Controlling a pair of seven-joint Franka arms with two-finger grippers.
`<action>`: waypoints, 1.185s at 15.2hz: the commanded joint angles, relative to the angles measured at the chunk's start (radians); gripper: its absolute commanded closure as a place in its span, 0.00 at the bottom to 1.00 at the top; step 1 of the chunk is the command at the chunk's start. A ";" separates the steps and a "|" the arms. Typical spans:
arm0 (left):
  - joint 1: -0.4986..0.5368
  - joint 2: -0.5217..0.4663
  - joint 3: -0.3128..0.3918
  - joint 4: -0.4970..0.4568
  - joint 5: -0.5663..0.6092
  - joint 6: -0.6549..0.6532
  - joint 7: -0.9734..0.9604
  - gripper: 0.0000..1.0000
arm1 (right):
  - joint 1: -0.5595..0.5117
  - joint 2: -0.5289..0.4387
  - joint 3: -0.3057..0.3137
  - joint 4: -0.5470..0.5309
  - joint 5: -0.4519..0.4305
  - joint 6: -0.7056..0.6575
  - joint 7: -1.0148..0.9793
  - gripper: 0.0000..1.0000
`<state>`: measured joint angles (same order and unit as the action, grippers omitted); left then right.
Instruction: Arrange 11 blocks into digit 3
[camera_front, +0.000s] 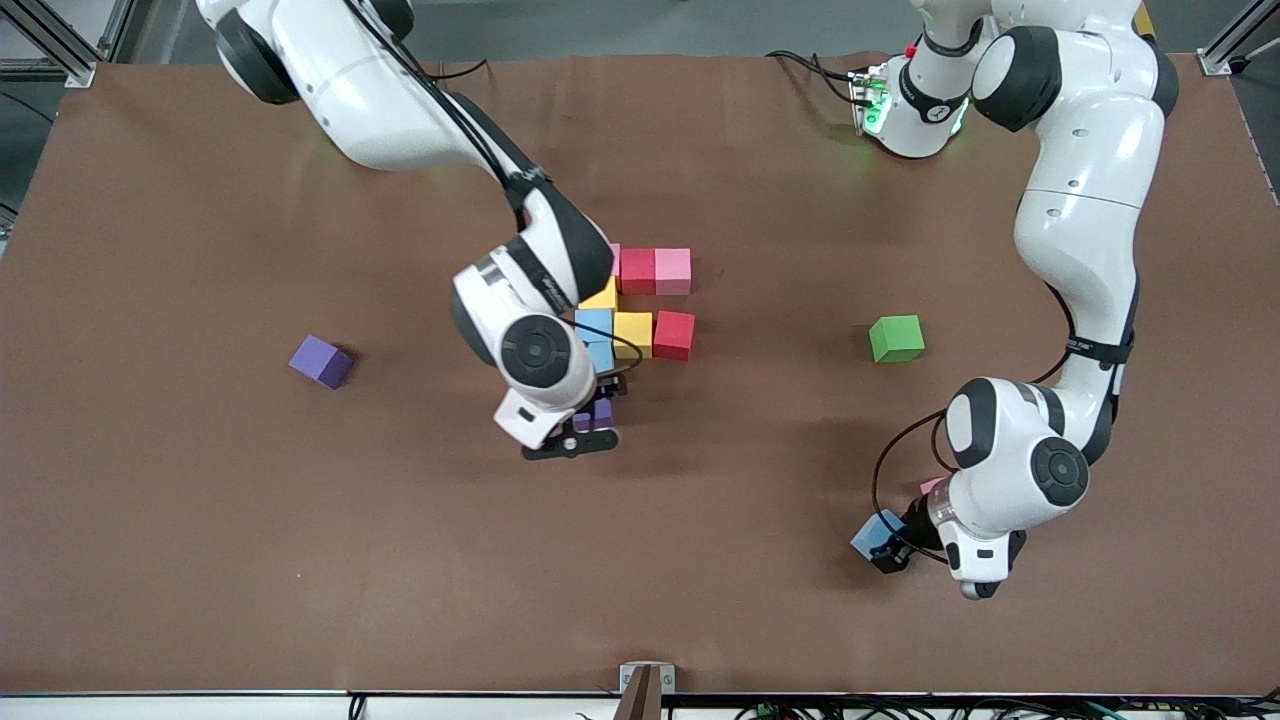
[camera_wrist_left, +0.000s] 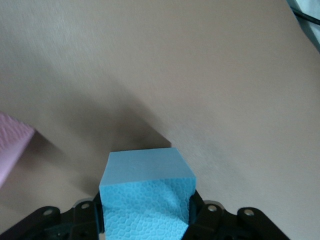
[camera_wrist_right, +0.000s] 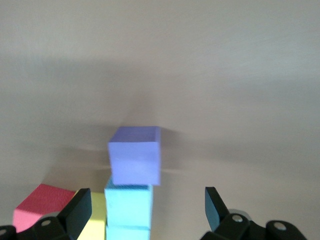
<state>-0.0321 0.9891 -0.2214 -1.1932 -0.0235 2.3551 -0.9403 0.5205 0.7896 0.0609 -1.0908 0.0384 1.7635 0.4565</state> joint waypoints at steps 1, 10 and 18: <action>-0.061 -0.038 0.013 -0.019 -0.009 -0.031 -0.141 0.83 | -0.117 -0.168 0.016 -0.043 0.005 -0.093 -0.022 0.00; -0.281 -0.109 0.014 -0.040 0.061 -0.155 -0.885 0.84 | -0.416 -0.493 0.016 -0.148 0.005 -0.297 -0.163 0.00; -0.445 -0.109 0.014 -0.060 0.145 -0.157 -1.350 0.84 | -0.637 -0.575 0.014 -0.190 0.001 -0.299 -0.375 0.00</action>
<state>-0.4443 0.9057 -0.2188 -1.2294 0.0941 2.2065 -2.2040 -0.0636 0.2544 0.0567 -1.2281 0.0380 1.4487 0.1241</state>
